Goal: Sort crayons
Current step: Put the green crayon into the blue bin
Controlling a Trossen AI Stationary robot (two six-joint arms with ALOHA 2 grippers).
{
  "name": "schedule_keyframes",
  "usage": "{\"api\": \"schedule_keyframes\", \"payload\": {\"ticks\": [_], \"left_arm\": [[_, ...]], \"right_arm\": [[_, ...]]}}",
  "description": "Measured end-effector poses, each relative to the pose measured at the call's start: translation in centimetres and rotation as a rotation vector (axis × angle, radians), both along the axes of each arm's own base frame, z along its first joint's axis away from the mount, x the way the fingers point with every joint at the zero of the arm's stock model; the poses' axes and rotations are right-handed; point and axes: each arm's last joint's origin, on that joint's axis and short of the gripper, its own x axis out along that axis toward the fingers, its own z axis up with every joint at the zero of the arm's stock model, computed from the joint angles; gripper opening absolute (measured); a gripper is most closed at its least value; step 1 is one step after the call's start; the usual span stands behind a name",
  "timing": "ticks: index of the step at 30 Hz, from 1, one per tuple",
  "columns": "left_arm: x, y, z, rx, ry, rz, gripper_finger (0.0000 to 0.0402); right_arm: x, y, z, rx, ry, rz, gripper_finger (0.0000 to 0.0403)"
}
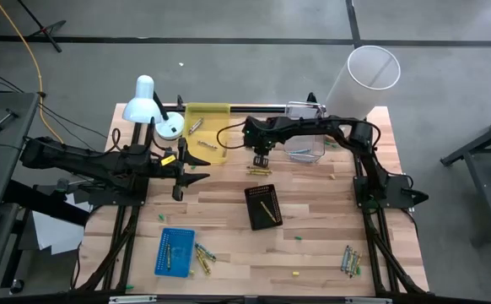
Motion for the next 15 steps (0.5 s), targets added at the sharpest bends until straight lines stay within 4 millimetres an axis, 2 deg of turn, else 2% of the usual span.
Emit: {"api": "schedule_keyframes", "payload": {"ticks": [2, 10, 15], "left_arm": [[0.0, 0.0, 0.0, 0.0, 0.001, 0.0, 0.0146], [0.0, 0.0, 0.0, -0.007, 0.003, 0.0, 0.0146], [0.0, 0.0, 0.0, -0.008, 0.003, 0.0, 0.0146]], "right_arm": [[0.2, 0.5, 0.0, -0.015, 0.007, 0.009, 0.0008], [0.7, 1.8, -0.1, -0.045, 0.011, 0.045, 0.0005], [0.8, 1.9, 0.8, -0.064, -0.029, 0.064, 0.0002]]}}
